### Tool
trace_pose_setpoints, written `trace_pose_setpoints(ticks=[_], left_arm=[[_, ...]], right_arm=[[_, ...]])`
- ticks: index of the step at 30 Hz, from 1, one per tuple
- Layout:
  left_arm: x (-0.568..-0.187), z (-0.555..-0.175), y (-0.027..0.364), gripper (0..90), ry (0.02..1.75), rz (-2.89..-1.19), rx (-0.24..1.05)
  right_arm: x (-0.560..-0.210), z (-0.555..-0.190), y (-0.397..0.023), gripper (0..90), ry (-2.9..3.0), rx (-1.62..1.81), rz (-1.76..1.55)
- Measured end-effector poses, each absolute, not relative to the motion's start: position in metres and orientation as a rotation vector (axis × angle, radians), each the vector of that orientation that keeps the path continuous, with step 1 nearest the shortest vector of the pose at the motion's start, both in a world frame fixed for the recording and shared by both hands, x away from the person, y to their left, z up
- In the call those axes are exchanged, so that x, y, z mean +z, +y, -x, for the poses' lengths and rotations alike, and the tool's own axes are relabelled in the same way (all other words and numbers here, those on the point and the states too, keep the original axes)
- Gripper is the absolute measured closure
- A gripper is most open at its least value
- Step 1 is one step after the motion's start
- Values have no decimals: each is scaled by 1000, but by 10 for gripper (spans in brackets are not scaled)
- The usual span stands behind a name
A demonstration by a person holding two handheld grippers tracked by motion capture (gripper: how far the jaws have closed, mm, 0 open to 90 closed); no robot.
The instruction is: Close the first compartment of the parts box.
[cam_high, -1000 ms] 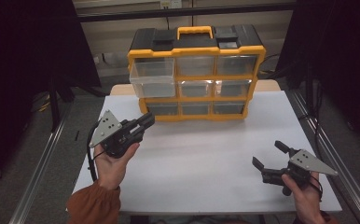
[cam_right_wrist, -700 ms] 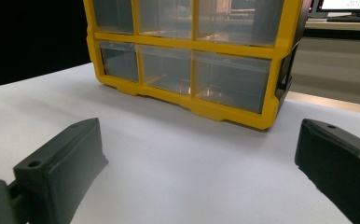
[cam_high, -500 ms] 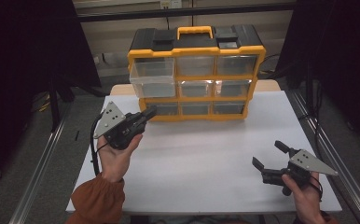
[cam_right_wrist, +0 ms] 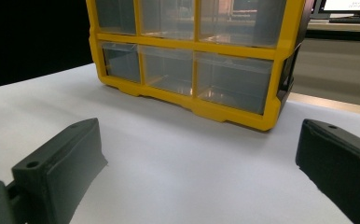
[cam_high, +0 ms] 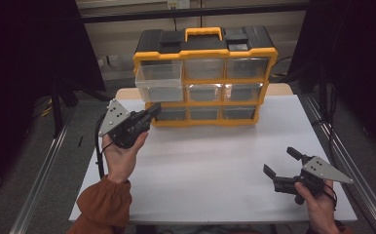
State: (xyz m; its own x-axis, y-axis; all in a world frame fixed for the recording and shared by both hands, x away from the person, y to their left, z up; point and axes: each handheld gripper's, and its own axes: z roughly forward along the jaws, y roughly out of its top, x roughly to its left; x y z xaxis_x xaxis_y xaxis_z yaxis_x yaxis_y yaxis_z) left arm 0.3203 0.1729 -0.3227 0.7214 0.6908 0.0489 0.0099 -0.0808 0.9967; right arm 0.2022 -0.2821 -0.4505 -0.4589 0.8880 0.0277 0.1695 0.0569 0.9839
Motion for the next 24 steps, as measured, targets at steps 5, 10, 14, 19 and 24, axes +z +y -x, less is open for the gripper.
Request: trace_pose_setpoints(ticks=[5, 10, 14, 19, 24], left_arm=[[-325, -328, 174, 900, 614, -1559, 619], [-327, -334, 173, 900, 612, -1562, 623], [-330, -342, 172, 900, 631, -1550, 605], [-333, -349, 173, 900, 656, -1551, 603], [-333, -353, 172, 900, 663, -1547, 618]], right_arm=[[-451, -202, -282, 6, 1707, 1455, -1060], [-450, -202, -282, 7, 1708, 1451, -1060], [-451, -202, -282, 7, 1707, 1455, -1059], [-451, -202, -282, 7, 1708, 1452, -1061], [-451, -202, -282, 7, 1709, 1448, -1065]])
